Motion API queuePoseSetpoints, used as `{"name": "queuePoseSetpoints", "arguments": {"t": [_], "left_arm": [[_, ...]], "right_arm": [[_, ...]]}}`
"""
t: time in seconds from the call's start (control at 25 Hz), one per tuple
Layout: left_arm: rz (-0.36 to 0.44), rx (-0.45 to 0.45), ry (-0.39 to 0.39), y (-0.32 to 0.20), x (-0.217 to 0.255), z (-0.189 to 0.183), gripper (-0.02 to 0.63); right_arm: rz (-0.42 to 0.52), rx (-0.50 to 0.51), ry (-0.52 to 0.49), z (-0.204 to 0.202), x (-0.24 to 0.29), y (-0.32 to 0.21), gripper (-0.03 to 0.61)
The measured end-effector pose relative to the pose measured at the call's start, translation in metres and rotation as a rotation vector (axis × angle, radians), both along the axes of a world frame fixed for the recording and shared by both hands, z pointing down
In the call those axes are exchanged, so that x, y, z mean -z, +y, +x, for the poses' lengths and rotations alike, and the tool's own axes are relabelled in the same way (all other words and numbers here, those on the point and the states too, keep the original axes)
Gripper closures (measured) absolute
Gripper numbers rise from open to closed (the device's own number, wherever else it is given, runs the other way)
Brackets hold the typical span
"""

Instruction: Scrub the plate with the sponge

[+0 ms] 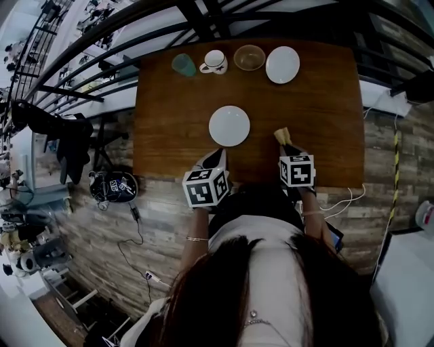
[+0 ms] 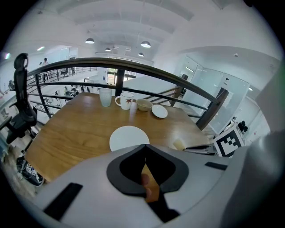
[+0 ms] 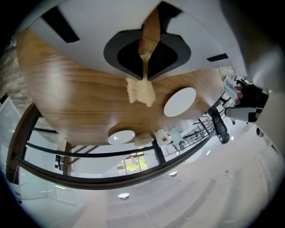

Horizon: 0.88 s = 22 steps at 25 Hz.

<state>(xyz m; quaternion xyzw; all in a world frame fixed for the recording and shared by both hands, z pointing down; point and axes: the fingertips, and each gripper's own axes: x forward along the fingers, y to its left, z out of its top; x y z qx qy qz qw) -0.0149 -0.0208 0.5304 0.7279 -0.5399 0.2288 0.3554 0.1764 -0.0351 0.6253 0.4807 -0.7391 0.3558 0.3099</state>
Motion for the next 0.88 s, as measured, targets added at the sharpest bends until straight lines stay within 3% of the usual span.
{"name": "queuePoseSetpoints", "arguments": {"t": [0.44,0.88], "left_arm": [[-0.033,0.043,0.005,0.001,-0.002,-0.013,0.601],[-0.088,-0.025,0.019,-0.01,-0.017,-0.035,0.601]], "right_arm": [[0.06,0.049,0.005,-0.011,0.014,-0.02,0.518],[0.116,0.028,0.029,-0.029,0.022,-0.034,0.52]]}}
